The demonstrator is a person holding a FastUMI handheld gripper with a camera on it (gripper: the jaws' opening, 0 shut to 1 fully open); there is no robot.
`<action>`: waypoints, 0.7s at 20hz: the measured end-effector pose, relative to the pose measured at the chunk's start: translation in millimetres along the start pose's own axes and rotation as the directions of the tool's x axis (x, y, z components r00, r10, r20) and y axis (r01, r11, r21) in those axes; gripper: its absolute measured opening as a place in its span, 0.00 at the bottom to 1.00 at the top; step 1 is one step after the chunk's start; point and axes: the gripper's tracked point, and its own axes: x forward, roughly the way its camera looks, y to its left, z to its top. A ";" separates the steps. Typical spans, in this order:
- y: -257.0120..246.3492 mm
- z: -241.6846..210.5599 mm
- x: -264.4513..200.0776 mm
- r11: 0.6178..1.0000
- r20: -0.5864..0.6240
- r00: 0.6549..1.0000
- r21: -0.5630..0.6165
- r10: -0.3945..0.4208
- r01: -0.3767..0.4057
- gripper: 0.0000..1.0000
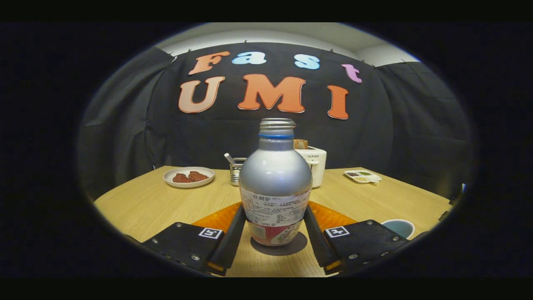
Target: Take the bottle from table, then pour the juice into the cup, finally place the bottle on the coaster
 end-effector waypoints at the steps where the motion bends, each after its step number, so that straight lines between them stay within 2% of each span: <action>1: 0.3 -1.0 2.0 1.000 -0.002 1.000 0.001 -0.002 0.002 0.75; 4: -5.6 -6.6 7.2 0.999 -0.015 0.999 -0.004 -0.035 0.035 0.75; 14: -9.1 -32.2 4.2 0.998 -0.065 0.996 0.031 -0.053 0.055 0.75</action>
